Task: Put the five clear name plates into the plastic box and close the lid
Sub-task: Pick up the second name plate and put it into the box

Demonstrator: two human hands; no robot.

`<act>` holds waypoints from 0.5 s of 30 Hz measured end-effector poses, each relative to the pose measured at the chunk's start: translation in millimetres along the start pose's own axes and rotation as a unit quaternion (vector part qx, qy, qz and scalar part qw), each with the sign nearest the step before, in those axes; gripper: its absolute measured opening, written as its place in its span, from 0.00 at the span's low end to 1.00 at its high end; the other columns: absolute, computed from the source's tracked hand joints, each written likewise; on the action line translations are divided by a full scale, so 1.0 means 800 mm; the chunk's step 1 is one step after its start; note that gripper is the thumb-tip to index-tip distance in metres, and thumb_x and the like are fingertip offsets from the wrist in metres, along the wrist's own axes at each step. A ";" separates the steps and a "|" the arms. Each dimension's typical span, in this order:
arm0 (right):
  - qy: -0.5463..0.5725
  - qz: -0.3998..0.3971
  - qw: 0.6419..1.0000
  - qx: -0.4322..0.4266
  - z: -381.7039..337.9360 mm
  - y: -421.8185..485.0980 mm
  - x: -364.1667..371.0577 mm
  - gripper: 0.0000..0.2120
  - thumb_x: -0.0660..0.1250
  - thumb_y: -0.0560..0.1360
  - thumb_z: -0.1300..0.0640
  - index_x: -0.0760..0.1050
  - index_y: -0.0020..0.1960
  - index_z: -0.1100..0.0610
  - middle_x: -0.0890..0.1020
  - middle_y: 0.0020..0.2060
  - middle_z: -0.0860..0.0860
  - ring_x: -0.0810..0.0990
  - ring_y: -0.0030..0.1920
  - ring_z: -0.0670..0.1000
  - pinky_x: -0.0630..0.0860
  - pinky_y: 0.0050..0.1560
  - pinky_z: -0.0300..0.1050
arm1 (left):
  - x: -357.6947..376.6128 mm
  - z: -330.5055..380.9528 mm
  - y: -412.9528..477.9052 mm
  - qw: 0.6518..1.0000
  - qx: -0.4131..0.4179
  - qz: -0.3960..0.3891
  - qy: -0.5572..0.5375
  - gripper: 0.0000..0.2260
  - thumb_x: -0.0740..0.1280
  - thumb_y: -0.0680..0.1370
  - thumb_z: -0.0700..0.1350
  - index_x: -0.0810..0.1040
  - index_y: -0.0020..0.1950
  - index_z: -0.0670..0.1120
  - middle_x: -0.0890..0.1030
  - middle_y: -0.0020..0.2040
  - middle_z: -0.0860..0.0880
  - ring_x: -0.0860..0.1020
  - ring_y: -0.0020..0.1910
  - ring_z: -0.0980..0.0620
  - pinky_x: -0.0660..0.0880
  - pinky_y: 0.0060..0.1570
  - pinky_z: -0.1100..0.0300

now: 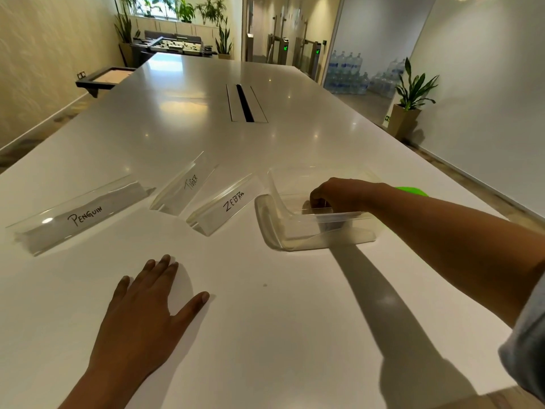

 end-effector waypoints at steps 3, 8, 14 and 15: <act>0.003 -0.003 1.000 -0.001 0.001 0.003 0.003 0.10 0.67 0.75 0.62 0.79 0.56 0.57 0.82 0.53 0.56 0.80 0.50 0.58 0.78 0.55 0.56 | 0.001 0.000 0.000 1.000 0.001 0.000 0.001 0.44 0.47 0.71 0.74 0.60 0.79 0.48 0.59 0.80 0.52 0.54 0.79 0.54 0.50 0.77 0.49; 0.020 0.005 1.000 -0.002 0.008 0.000 0.001 0.12 0.69 0.73 0.63 0.79 0.55 0.55 0.83 0.51 0.54 0.80 0.49 0.55 0.79 0.54 0.53 | 0.001 0.000 0.000 1.000 0.000 -0.003 0.002 0.45 0.46 0.70 0.74 0.59 0.79 0.48 0.59 0.80 0.52 0.54 0.79 0.54 0.50 0.78 0.49; 0.103 0.073 0.992 -0.002 0.010 -0.012 -0.033 0.17 0.77 0.67 0.50 0.79 0.52 0.52 0.82 0.46 0.46 0.81 0.44 0.43 0.78 0.47 0.37 | -0.001 0.000 0.000 1.000 0.000 -0.001 -0.004 0.44 0.46 0.70 0.74 0.59 0.79 0.48 0.58 0.80 0.53 0.53 0.79 0.55 0.49 0.78 0.50; 0.125 0.104 0.987 -0.004 0.006 -0.017 -0.044 0.18 0.77 0.66 0.47 0.79 0.52 0.52 0.82 0.45 0.45 0.80 0.44 0.42 0.77 0.46 0.34 | -0.001 0.000 0.000 1.000 0.000 0.000 -0.003 0.44 0.46 0.70 0.74 0.59 0.79 0.48 0.59 0.80 0.53 0.53 0.79 0.55 0.49 0.78 0.50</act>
Point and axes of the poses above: each hand's wrist, its own y-axis towards the middle knuckle, its own x-axis out of the palm, z = x × y, the point moved 7 cm from there along y, towards the middle knuckle
